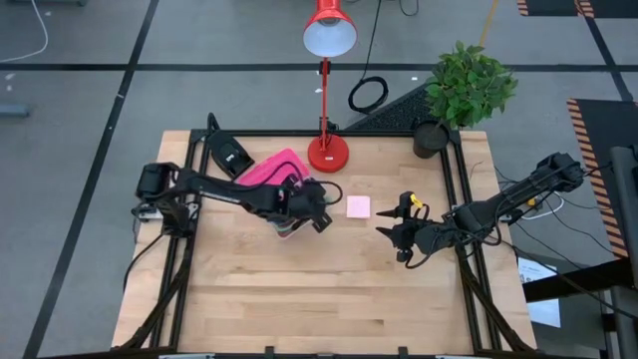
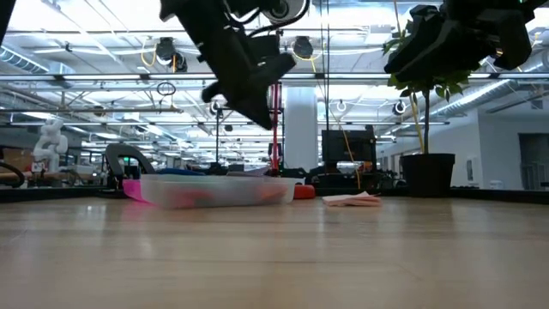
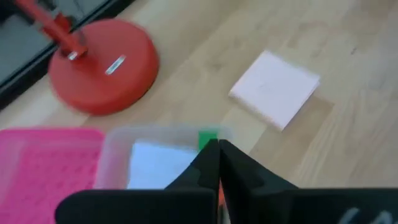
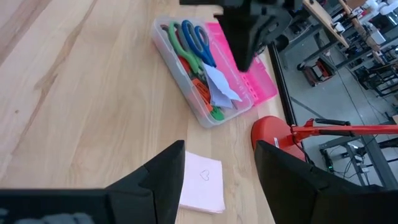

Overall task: Pack school essentials
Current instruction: Put the light blue sticky note into the supply box, then put the pink sticky note into the pink supply box

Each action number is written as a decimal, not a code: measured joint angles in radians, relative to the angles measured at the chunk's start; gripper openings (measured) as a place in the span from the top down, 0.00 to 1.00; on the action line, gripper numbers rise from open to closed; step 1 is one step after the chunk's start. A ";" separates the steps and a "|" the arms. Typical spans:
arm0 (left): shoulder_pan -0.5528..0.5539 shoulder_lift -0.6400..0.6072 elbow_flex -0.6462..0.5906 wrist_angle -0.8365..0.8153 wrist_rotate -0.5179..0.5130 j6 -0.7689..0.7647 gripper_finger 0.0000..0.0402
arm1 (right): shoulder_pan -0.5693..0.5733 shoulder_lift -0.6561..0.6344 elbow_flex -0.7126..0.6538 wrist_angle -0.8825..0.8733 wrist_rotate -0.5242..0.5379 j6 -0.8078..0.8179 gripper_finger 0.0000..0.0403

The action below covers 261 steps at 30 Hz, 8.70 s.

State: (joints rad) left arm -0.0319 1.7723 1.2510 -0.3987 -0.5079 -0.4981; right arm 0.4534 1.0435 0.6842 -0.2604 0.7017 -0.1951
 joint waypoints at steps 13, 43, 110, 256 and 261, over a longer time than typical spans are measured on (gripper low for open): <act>0.030 0.093 -0.002 -0.097 0.038 -0.084 0.99 | 0.000 0.000 0.000 0.000 0.000 0.019 0.54; -0.029 0.039 -0.002 0.301 0.007 0.127 0.95 | -0.043 0.000 -0.171 0.175 -0.121 0.026 0.54; 0.027 0.273 0.206 0.252 0.211 0.521 0.94 | -0.440 0.458 -0.405 0.907 -0.467 -0.367 0.67; -0.171 0.440 0.208 0.194 -0.027 0.856 0.52 | -0.531 0.529 -0.185 0.473 -0.802 0.149 1.00; -0.181 0.443 0.206 0.199 -0.094 0.860 0.52 | -0.531 0.529 -0.185 0.472 -0.803 0.146 1.00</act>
State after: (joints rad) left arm -0.2133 2.2154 1.4573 -0.2000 -0.6014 0.3616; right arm -0.0772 1.5730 0.4995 0.2119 -0.1017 -0.0494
